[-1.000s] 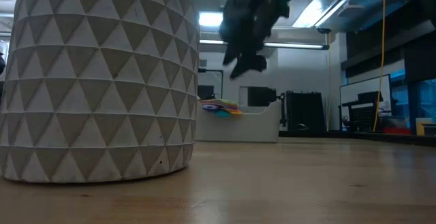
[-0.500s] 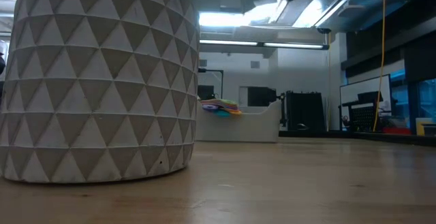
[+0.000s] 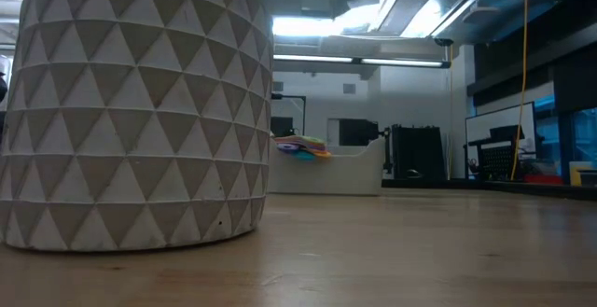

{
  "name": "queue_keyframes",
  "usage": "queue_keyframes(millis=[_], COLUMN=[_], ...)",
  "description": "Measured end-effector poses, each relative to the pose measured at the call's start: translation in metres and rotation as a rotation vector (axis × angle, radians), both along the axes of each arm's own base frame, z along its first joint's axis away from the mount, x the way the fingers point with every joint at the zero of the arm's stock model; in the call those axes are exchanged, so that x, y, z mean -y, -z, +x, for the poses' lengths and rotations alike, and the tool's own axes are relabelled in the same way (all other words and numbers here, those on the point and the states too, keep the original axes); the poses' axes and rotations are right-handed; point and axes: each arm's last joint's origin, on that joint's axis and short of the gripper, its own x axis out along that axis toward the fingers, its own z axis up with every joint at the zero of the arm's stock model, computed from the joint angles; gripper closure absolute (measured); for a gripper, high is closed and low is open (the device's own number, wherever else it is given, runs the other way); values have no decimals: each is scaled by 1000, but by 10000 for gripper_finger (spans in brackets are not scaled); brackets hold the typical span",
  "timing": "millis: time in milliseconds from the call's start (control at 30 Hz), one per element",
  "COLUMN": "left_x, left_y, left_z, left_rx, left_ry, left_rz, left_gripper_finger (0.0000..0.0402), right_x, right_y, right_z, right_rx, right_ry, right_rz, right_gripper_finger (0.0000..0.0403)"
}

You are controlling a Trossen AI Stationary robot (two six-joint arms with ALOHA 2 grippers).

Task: Nest measuring cups in basket
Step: Return to Home Position

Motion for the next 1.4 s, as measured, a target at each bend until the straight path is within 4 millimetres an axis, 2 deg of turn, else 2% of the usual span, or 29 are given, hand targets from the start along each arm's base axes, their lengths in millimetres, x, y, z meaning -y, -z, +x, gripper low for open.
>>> queue_keyframes(millis=[200, 333, 467, 600, 700, 933, 1133, 1400], left_x=[6, 11, 16, 19, 21, 24, 26, 25], left_y=[-11, -22, -31, -32, -22, 17, 40, 72], left_z=[-4, -14, -33, -52, -61, -75, -84, -89], left_rx=[96, 163, 196, 180, 184, 252, 359, 379], left_ry=[159, 268, 278, 220, 183, 112, 109, 55], left_rz=[-31, -32, -4, 19, 30, 56, 79, 33], left_gripper_finger=[168, 168, 168, 168, 168, 168, 168, 168], right_x=[-10, -15, -19, -23, -26, -31, -32, -32], right_y=[29, 48, 60, 65, 67, 67, 66, 69], right_z=[-25, -38, -49, -60, -68, -80, -82, -82], right_rx=[98, 149, 188, 218, 242, 282, 291, 268], right_ry=[18, 22, 22, 25, 23, 21, 21, 22], right_rz=[21, 24, 14, 25, 14, -2, -5, 3], right_gripper_finger=[163, 163, 163, 163, 163, 163, 163, 163])
